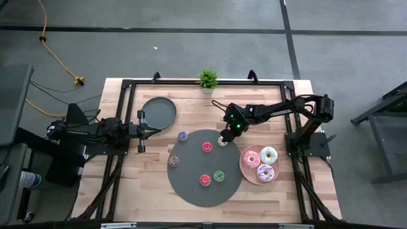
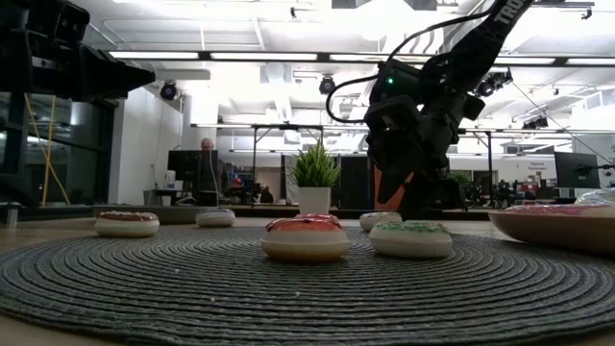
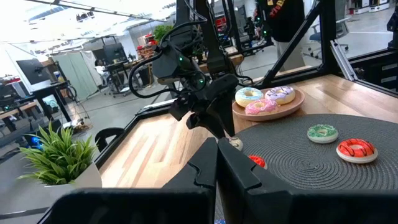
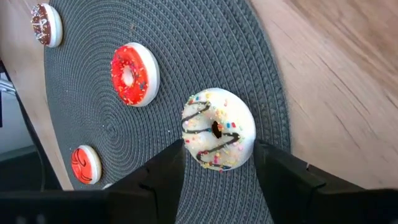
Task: Pick & Place donuts
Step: Put the small white donut on the gray plate
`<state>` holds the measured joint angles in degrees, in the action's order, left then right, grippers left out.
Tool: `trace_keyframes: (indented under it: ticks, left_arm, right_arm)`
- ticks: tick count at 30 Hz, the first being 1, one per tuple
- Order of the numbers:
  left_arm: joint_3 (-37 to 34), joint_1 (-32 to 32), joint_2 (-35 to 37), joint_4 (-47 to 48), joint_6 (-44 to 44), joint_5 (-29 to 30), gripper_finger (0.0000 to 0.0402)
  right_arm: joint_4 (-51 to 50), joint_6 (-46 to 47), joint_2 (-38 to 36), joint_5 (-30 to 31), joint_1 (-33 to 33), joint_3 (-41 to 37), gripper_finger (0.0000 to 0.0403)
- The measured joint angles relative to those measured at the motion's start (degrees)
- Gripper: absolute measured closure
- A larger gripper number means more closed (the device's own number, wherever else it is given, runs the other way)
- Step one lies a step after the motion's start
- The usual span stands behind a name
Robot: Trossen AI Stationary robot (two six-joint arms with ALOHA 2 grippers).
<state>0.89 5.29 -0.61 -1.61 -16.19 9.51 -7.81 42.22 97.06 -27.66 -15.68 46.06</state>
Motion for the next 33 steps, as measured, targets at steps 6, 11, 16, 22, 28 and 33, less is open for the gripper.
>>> trace_keyframes:
  ticks: [6,11,16,22,28,33]
  left_arm:
    - [0.0,0.0,0.0,0.0,0.0,0.0,0.0401]
    - [0.0,0.0,0.0,0.0,0.0,0.0,0.0401]
    - [0.0,0.0,0.0,0.0,0.0,0.0,0.0401]
    - [0.0,0.0,0.0,0.0,0.0,0.0,0.0401]
    - [0.0,0.0,0.0,0.0,0.0,0.0,0.0401]
    - [0.0,0.0,0.0,0.0,0.0,0.0,0.0401]
  right_arm:
    - [0.1,-0.2,0.0,-0.7,0.0,0.0,0.0260]
    - [1.0,-0.2,0.0,-1.4,0.1,0.0,0.0273]
    - [1.3,-0.3,0.0,-1.4,0.3,0.0,0.0274]
    - [1.3,-0.3,0.0,-1.4,0.4,0.0,0.0274]
    - [1.3,-0.3,0.0,-1.4,0.4,0.0,0.0290]
    - [1.3,-0.3,0.0,-1.4,0.4,0.0,0.0322]
